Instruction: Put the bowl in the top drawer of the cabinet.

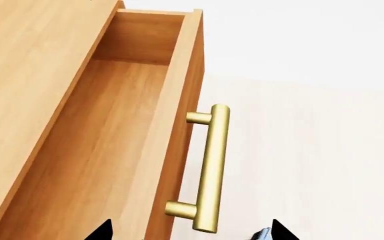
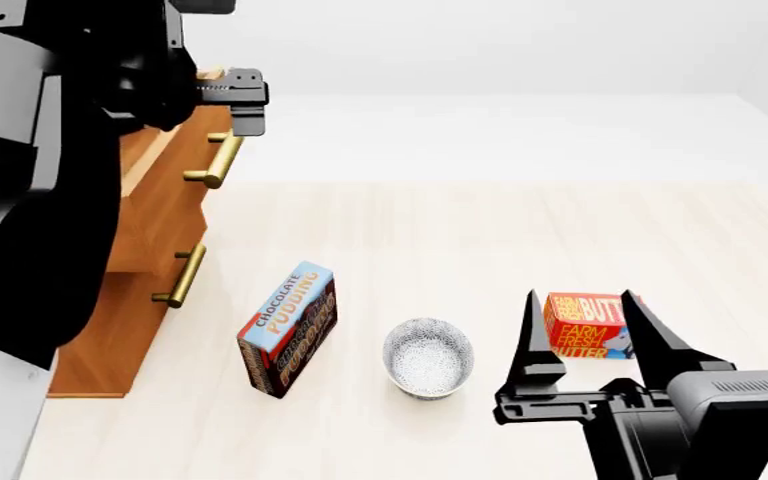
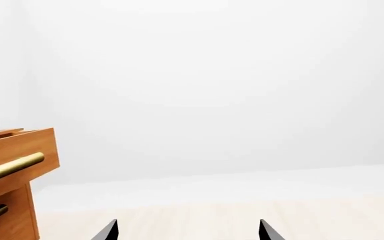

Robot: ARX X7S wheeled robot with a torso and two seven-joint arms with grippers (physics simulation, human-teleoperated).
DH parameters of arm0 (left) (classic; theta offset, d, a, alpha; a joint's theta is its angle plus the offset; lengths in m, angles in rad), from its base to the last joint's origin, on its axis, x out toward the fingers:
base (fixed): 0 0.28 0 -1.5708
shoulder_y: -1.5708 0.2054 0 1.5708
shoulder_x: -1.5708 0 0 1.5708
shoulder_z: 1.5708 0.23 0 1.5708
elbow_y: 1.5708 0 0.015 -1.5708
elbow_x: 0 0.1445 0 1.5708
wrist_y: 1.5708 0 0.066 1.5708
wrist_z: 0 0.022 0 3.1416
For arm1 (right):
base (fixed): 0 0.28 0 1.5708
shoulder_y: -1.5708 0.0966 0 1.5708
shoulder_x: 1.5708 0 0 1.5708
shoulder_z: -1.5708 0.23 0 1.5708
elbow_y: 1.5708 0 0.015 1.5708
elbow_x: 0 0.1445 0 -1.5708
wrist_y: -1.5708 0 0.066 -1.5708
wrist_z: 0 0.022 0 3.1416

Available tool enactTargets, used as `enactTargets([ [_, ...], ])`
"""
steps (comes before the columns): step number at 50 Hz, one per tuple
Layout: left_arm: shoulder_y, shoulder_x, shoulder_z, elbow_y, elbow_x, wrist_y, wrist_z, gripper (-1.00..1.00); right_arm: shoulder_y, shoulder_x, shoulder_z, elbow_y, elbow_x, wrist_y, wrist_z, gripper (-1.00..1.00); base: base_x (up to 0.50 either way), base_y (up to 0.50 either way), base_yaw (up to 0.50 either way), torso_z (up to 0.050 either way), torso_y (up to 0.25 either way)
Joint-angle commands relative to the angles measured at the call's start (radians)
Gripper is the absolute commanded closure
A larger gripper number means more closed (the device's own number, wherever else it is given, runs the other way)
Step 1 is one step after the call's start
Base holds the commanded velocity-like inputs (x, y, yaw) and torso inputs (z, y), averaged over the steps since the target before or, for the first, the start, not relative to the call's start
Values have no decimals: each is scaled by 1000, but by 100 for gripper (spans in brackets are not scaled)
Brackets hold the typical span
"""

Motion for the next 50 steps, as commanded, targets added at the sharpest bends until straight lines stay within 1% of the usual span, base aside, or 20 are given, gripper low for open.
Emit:
enactTargets([
  [1, 8, -1, 30, -9, 18, 16, -7, -100, 3, 5, -2, 7, 3, -7, 5, -100, 0, 0, 0, 0, 0],
  [11, 40, -5, 82, -9, 19, 34, -8, -100, 3, 11, 0, 6, 9, -6, 11, -100, 0, 0, 0, 0, 0],
  [18, 59, -9, 87, -9, 11, 37, -16, -100, 0, 16, 3, -1, 15, -7, 15, -100, 0, 0, 0, 0, 0],
  [35, 116, -8, -17, -9, -6, 58, -12, -100, 3, 18, -1, 19, 12, -19, 19, -100, 0, 0, 0, 0, 0],
  [50, 147, 5, -54, -9, 4, 64, 5, -100, -5, 23, 0, 13, 15, -27, 28, -100, 0, 0, 0, 0, 0],
])
